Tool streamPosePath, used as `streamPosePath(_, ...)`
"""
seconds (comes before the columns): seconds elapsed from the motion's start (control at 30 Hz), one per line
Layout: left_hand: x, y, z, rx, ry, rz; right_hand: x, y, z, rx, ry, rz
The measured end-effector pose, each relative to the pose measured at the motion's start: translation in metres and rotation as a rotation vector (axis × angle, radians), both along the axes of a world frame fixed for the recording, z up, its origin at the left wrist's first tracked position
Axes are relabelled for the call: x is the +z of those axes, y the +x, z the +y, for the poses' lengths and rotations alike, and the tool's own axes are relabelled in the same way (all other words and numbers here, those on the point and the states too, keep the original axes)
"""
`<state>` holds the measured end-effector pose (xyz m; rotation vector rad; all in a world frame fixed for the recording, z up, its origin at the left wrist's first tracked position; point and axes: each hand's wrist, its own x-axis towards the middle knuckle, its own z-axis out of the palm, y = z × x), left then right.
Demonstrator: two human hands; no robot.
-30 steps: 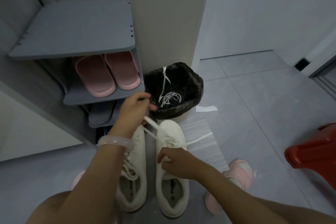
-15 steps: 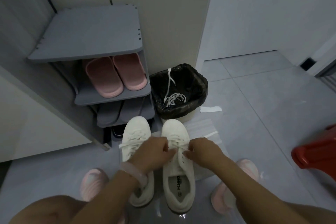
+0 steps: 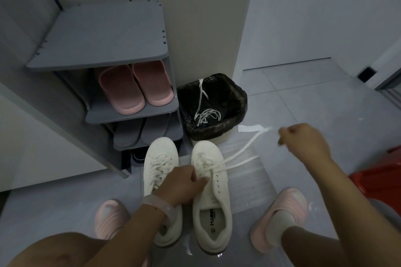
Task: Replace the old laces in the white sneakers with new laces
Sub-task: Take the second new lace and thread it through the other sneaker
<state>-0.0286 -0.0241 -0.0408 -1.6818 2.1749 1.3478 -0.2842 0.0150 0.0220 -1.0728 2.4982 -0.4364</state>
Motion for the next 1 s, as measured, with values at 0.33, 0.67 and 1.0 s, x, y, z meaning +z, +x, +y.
streamPosePath(0.33,-0.017,-0.017,-0.017,-0.280,-0.592,-0.146,-0.042,0.065,0.001,0.564,0.244,0.110)
streamPosePath(0.67,-0.004,-0.007,-0.020,-0.341,-0.501,-0.095,-0.065,0.096,-0.007,0.713,0.108,0.123)
streamPosePath(1.0,-0.015,-0.002,-0.016,-0.222,-0.587,-0.063,-0.058,0.099,0.004,0.842,0.151,0.245)
